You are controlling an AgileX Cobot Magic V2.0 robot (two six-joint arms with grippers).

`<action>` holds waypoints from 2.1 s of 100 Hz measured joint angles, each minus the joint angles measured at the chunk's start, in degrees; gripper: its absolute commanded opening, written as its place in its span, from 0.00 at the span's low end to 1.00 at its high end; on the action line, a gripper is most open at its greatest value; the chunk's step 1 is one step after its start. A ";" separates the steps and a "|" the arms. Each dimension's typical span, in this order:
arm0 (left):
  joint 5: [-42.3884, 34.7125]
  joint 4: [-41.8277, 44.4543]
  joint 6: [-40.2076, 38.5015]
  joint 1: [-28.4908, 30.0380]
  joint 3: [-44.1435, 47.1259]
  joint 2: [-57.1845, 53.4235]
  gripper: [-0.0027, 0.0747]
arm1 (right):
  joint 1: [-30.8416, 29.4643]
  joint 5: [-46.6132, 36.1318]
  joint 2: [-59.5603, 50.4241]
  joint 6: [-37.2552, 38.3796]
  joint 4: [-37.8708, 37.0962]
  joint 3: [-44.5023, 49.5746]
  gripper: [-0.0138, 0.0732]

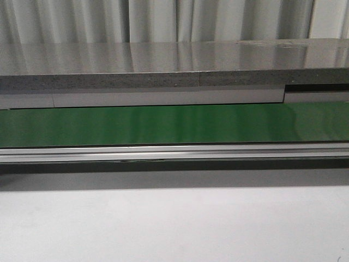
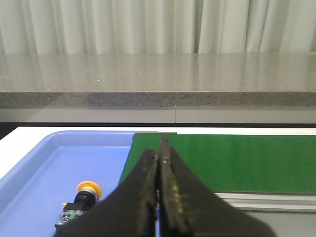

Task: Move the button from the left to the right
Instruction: 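Lower the left gripper toward the yellow push button in the blue tray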

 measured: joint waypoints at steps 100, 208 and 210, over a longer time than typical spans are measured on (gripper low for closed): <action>14.82 -3.13 0.00 0.00 -17.90 16.60 0.01 | 0.00 0.00 0.00 0.00 0.00 0.00 0.08; 30.16 -2.20 0.00 0.00 -30.71 35.98 0.75 | 0.00 0.00 0.00 0.00 0.00 0.00 0.08; 30.26 -2.07 0.00 0.00 -30.74 35.98 0.75 | 0.00 0.00 0.00 0.00 0.00 0.00 0.08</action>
